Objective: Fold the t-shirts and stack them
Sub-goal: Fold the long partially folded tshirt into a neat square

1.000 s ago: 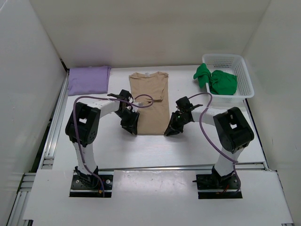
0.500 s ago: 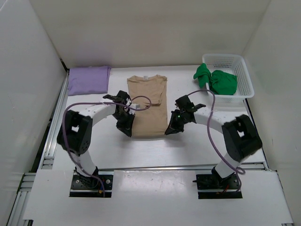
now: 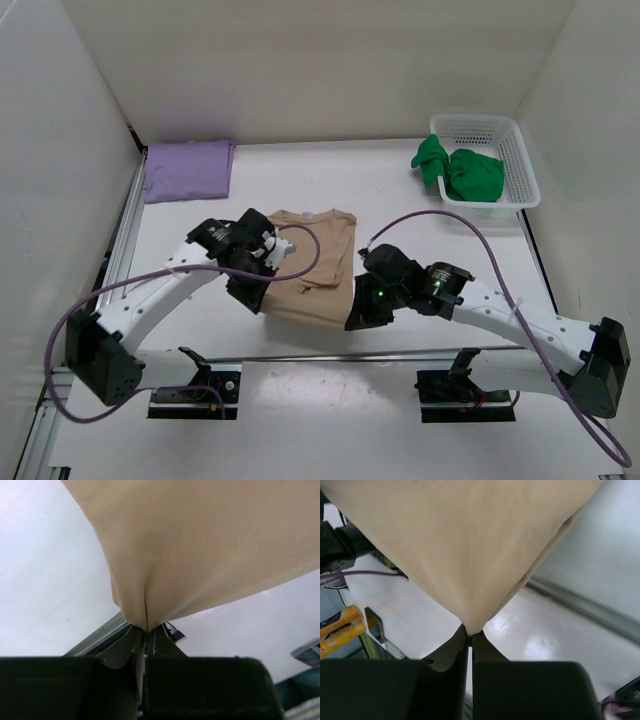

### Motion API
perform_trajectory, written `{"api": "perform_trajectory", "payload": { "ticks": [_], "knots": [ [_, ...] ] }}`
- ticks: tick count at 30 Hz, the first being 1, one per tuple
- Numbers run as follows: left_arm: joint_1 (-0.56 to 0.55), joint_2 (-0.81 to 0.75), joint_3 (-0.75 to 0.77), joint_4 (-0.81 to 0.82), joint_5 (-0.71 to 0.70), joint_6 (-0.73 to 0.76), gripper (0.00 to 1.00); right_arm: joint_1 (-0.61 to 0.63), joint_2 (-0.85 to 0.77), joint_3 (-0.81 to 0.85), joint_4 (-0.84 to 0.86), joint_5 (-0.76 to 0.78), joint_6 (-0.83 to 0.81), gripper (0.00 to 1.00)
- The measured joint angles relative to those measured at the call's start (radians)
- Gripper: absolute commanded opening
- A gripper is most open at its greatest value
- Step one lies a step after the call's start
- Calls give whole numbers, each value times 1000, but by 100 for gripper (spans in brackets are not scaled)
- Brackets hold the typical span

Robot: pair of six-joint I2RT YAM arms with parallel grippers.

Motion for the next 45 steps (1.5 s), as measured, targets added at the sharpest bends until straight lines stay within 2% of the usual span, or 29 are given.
{"api": "perform_trajectory", "payload": {
  "ticks": [5, 9, 13, 17, 24, 35, 38, 39, 40, 41, 42, 43, 45],
  "knots": [
    [-2, -120, 97, -37, -34, 0, 10, 66, -23, 59, -55, 75, 90, 0],
    [39, -106, 173, -54, -34, 1, 10, 42, 4, 157, -101, 113, 92, 0],
    [98, 17, 249, -61, -32, 4, 10, -60, 119, 268, -128, 107, 41, 0],
    [166, 152, 305, -59, -17, 3, 10, -171, 240, 310, -135, 64, -13, 0],
    [260, 417, 532, -40, 60, 3, 10, -319, 391, 388, -137, -19, -74, 0],
    [320, 657, 696, -10, 129, 3, 10, -438, 563, 444, -105, -100, -92, 0],
    [344, 715, 734, 8, 151, 3, 18, -476, 636, 473, -68, -115, -85, 0],
    [353, 734, 744, 19, 156, 3, 20, -488, 666, 488, -53, -120, -83, 7],
    [360, 752, 751, 31, 159, 3, 23, -498, 694, 503, -45, -124, -79, 7],
    [369, 770, 758, 44, 164, 3, 36, -507, 729, 528, -43, -127, -76, 8],
    [376, 789, 763, 64, 164, 5, 43, -517, 768, 560, -36, -127, -76, 15],
    [383, 803, 764, 85, 158, 6, 47, -525, 803, 586, -32, -119, -74, 19],
    [402, 828, 766, 129, 146, 7, 57, -549, 866, 638, -35, -100, -75, 19]
  ]
}}
